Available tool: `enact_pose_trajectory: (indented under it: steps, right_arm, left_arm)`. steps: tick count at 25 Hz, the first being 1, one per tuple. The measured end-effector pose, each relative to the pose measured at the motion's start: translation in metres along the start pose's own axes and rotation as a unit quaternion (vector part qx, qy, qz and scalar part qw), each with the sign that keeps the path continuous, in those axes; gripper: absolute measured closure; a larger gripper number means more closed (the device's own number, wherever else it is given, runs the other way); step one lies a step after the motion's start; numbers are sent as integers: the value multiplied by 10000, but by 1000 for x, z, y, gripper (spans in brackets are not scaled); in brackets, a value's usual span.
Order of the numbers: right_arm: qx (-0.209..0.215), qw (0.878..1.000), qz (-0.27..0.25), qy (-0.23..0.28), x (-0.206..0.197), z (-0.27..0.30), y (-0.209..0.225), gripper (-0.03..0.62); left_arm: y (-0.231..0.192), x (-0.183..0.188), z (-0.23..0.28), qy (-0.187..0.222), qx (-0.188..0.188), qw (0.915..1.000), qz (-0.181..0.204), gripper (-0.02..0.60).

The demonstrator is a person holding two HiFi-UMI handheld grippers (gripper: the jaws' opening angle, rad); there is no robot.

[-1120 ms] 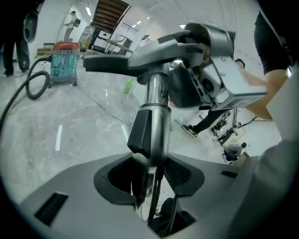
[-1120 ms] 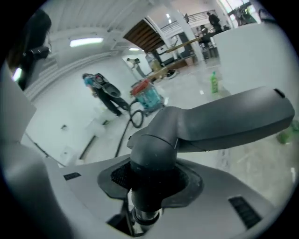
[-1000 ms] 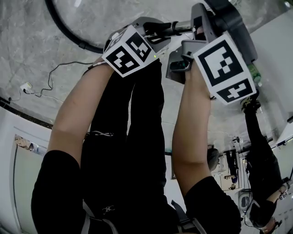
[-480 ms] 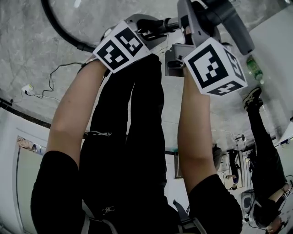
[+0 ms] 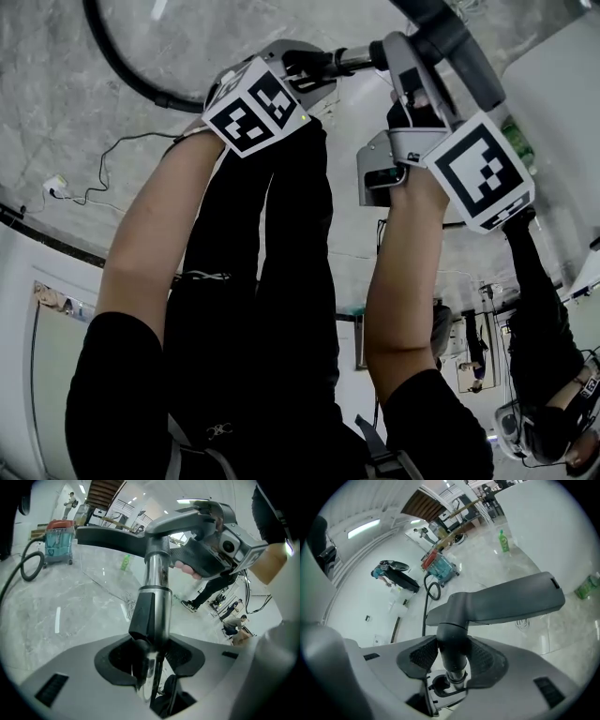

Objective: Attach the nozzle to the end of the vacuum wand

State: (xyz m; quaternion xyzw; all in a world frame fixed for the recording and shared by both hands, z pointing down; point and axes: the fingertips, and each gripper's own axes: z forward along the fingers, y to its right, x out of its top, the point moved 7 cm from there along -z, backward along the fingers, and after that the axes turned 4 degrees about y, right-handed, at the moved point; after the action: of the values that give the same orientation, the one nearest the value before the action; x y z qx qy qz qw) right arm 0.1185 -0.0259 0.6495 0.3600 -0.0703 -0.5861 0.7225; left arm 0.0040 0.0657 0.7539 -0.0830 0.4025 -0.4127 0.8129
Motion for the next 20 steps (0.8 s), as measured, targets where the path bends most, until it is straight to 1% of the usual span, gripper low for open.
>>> enact_pose_trajectory:
  steps: [1,2,3,4,5,7,8,9,10,11,12,13,14,15,16,18,20]
  right_arm:
    - [-96,9999,24,49,-1,1,1,407]
    - [-130,9998,-82,114,-4,4,1,407]
    - [-68,9995,-285,154,-7,8,0,407]
    - [109,9985,-520,153,-10,13,-1,407]
    - [385,9963,-751,131,-11,17,-2,408]
    - [1065,9877,-1144,95,-12,23,-1,407]
    - [1334,9830,-1261,56,-14,23,2,408]
    - [1440,9811,-1289,12,-17,23,5,408]
    - [1331,9837,-1211,16,-21,23,8,408]
    - [1023,9894,-1025,105,-24,23,11,408]
    - [596,9950,-760,262,-26,23,14,407]
    - [162,9977,-487,432,-27,22,17,408]
    - [-183,9979,-279,551,-28,21,19,408]
    - [-376,9975,-160,578,-31,20,22,408]
    - [-405,9978,-110,510,-34,21,25,408]
    - [-205,9995,-76,209,-42,31,32,408]
    - [-96,9999,-9,-101,-51,43,42,408]
  left_arm:
    - [-1,-1,2,-14,9,10000,-11,405]
    - [-2,-3,3,-34,9,10000,-42,405]
    - [-5,-6,2,-53,-5,9999,-86,405]
    - [-9,-8,1,-66,-29,9999,-129,405]
    - [-12,-11,-1,-83,-54,9998,-151,404]
    - [-18,-12,-2,-155,-96,9998,-109,403]
    - [-17,-12,-3,-216,-123,9997,-79,403]
    - [-14,-14,-2,-292,-141,9995,-69,405]
    - [-12,-16,0,-367,-132,9992,-87,405]
    - [-11,-16,4,-426,-94,9990,-128,405]
    - [-11,-15,9,-462,-33,9988,-183,405]
    - [-10,-13,14,-480,28,9985,-246,405]
    - [-7,-12,18,-486,63,9983,-315,405]
    - [-4,-15,21,-490,68,9980,-386,405]
    - [-3,-19,23,-502,66,9977,-440,403]
    - [-6,-32,26,-591,137,9969,-500,403]
    - [-12,-47,30,-796,386,9944,-573,403]
